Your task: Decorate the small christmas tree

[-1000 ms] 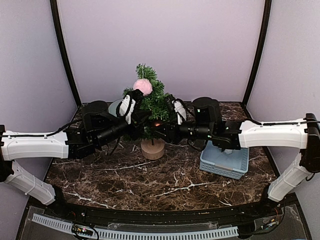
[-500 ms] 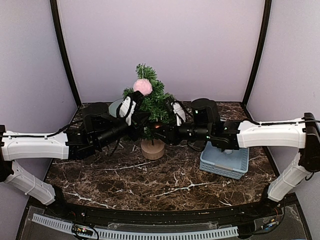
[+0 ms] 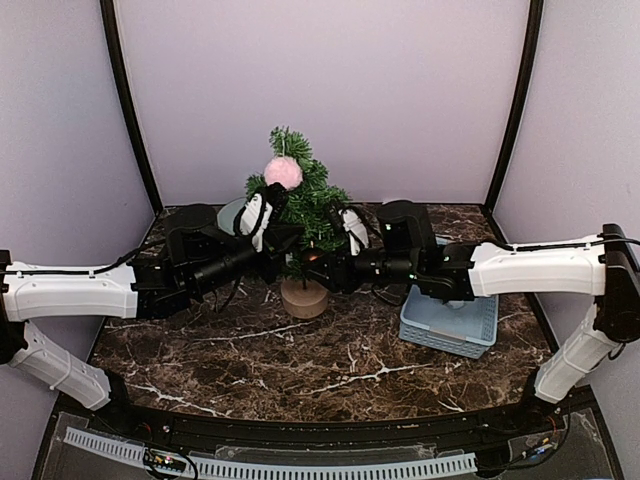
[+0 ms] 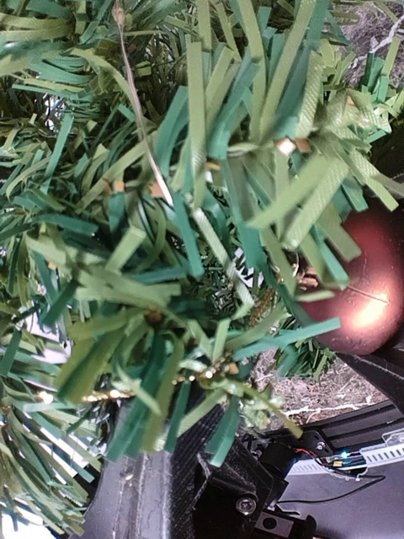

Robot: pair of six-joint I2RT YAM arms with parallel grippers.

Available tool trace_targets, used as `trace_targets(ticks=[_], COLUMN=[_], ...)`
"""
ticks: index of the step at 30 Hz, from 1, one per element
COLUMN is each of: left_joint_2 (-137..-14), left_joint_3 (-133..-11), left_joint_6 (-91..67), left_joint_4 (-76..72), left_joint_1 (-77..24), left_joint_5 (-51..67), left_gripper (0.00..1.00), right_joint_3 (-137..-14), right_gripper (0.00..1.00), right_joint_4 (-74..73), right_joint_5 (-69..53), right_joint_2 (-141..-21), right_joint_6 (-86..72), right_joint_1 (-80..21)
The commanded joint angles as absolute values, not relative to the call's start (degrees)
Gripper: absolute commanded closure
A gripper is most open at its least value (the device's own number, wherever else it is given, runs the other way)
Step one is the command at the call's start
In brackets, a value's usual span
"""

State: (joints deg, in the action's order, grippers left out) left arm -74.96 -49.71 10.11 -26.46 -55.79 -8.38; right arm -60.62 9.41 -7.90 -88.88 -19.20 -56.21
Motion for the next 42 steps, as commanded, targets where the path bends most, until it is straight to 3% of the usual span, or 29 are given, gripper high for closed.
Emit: trace_targets(ticks=[1,14,21,28,42], left_joint_2=[-73.78,-70.18,-68.17,-65.16,-58.46], left_joint_3=[-49.80,-48.03,-46.04,-43.18,-36.98], left_joint_6=[9.76,8.52,8.12,6.96,2.53], left_joint_4=[-27.14,-26.99,-27.25,-28.01,-28.57], left_joint_1=[-56.04,-56.07,-56.03,-56.06,-55.99], left_joint_5=[-8.46,-8.86,-8.02,-7.53,-8.02], left_gripper=[1.00,0.85,0.75,0.70,0.50], right_joint_3=[-60.36,-59.47,-58.36,-57.05,-52.96], right_gripper=[0.56,0.46,0.34,0.30,0.20], right_joint_4=[9.77,10.69,11.05,11.33,9.84], right_joint_5=[-7.33,-8.53,-8.73,-8.84,-10.83], right_joint_2=[-88.82,-87.74,-86.09,-84.30,-80.07], right_joint_6=[-19.65,-19.58,-19.68,-19.74,-20.84], right_joint_1=[-55.46,-55.54,-55.63,-55.90,-56.02])
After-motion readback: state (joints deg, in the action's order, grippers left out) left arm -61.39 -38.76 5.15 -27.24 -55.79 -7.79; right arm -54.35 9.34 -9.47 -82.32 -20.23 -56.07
